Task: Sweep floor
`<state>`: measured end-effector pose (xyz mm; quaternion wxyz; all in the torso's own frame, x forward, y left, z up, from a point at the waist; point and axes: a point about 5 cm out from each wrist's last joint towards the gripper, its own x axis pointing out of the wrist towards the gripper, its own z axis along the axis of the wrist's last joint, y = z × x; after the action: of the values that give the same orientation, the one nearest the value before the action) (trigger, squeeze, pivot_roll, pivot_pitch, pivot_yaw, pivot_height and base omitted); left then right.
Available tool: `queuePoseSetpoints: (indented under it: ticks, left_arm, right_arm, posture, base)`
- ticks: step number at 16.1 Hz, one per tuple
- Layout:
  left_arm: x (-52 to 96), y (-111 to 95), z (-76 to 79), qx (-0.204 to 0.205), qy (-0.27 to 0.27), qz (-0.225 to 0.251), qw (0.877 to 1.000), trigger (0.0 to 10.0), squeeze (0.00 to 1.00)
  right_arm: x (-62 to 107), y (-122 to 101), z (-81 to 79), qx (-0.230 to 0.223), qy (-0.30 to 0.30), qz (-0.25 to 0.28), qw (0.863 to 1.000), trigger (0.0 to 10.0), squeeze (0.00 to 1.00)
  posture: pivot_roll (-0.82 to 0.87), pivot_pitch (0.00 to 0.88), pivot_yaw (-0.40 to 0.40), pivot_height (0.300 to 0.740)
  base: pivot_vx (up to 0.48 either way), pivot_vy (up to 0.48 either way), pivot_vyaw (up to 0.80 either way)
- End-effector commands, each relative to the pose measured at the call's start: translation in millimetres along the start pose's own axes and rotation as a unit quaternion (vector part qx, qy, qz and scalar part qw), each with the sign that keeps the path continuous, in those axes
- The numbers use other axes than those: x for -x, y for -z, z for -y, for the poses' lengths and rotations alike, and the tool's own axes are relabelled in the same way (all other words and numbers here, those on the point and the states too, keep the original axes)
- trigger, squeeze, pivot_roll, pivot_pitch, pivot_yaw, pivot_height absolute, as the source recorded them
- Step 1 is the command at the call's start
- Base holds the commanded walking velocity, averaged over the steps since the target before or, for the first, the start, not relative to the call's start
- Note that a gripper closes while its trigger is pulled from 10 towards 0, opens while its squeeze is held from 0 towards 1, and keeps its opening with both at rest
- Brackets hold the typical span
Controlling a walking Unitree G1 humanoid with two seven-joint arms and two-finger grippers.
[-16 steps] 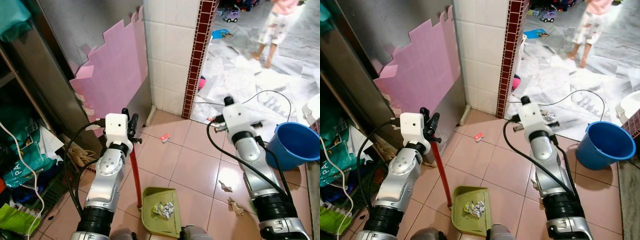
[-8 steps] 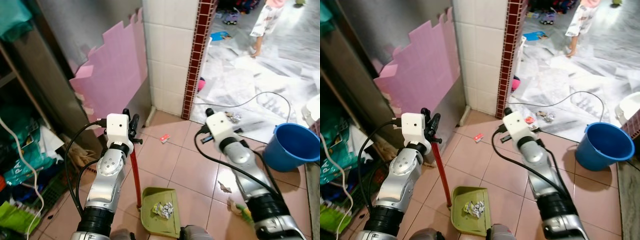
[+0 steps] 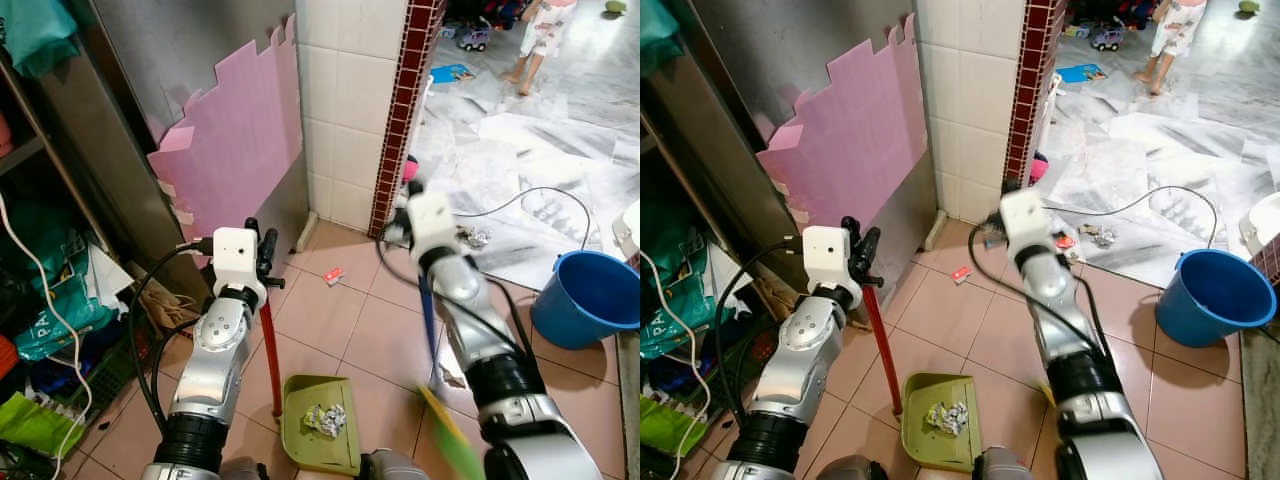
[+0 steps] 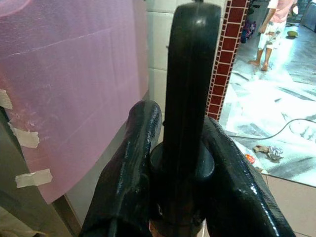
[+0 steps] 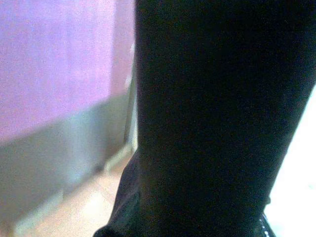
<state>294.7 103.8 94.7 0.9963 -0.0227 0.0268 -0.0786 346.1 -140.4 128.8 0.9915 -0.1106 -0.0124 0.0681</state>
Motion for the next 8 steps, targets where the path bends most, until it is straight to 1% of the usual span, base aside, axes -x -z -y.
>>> queuePoseSetpoints:
  ticks: [1, 2, 4, 6, 7, 8]
  left_arm:
    - [-2.7, -6.4, 0.4, -0.005, -0.002, 0.014, 1.000, 10.0, 0.00]
    - [-2.7, -6.6, 0.4, -0.004, -0.003, 0.015, 1.000, 10.0, 0.00]
    - [-2.7, -6.3, 1.2, 0.000, -0.003, 0.017, 1.000, 10.0, 0.00]
    - [-1.7, -4.9, 2.0, 0.003, -0.002, 0.016, 1.000, 10.0, 0.00]
    - [-0.9, -3.2, 2.4, 0.014, -0.003, 0.014, 1.000, 10.0, 0.00]
    - [-0.7, -2.7, 2.8, 0.021, -0.002, 0.013, 1.000, 10.0, 0.00]
  right_arm:
    - [-6.4, -32.2, 4.6, -0.026, 0.019, 0.080, 0.996, 10.0, 0.00]
    - [-6.2, -36.4, 5.3, -0.025, 0.021, 0.091, 0.995, 10.0, 0.00]
    - [-1.7, -52.8, 8.2, -0.009, 0.017, 0.136, 0.990, 10.0, 0.00]
    - [5.2, -52.0, 10.2, -0.004, 0.013, 0.146, 0.989, 10.0, 0.00]
    - [14.5, -48.3, 8.4, 0.012, 0.003, 0.150, 0.989, 10.0, 0.00]
    - [17.1, -46.6, 7.6, 0.018, 0.002, 0.150, 0.988, 10.0, 0.00]
  posture:
    - [-0.04, 0.000, 0.020, 0.740]
    - [-0.04, 0.000, 0.020, 0.740]
    - [-0.05, 0.000, 0.017, 0.740]
    - [-0.05, 0.000, 0.015, 0.740]
    - [-0.06, 0.000, 0.018, 0.740]
    - [-0.06, 0.000, 0.020, 0.740]
  base:
    - [0.000, 0.000, 0.00]
    - [0.000, 0.000, 0.00]
    - [0.000, 0.000, 0.00]
    - [0.000, 0.000, 0.00]
    - [0.000, 0.000, 0.00]
    - [0.000, 0.000, 0.00]
